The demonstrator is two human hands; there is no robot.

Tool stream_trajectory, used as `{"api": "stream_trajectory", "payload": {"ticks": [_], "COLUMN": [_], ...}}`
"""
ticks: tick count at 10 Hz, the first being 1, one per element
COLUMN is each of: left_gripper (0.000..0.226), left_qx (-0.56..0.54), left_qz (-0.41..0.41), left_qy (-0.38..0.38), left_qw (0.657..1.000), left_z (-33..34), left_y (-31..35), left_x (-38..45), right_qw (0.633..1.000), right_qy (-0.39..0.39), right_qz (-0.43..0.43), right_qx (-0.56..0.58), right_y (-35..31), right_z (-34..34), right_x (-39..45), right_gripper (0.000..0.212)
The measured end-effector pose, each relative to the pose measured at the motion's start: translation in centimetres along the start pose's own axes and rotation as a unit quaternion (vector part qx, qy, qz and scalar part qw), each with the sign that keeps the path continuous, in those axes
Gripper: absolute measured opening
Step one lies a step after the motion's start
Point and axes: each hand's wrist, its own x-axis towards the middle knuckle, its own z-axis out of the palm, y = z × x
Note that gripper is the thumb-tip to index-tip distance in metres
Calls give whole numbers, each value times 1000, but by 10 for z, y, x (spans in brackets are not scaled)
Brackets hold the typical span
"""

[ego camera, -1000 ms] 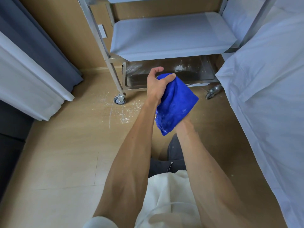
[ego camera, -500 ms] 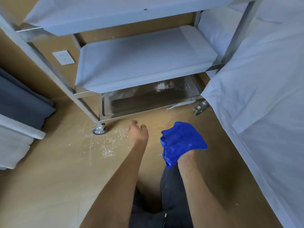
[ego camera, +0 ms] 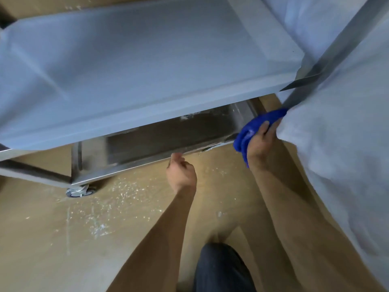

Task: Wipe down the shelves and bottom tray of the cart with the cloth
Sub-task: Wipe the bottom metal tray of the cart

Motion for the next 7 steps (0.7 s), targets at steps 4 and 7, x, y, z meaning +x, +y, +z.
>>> {"api": "stream_trajectory", "payload": {"ticks": [4, 7], "left_gripper": [52, 55], "left_qx": [-17, -73], "left_qz": [-316, -191], "left_qy": [245, 274], "left_qw": [916, 940], "left_z": [-111, -179], "left_y": [-145, -105], "left_x": [48, 103], "right_qw": [959, 943], "right_qy": [139, -81], "right_qz": [-22, -185], "right_qx": [-245, -265], "right_y": [24, -113], "right_z": [66, 235], "right_x": [-13, -126], "right_gripper": [59, 59]}}
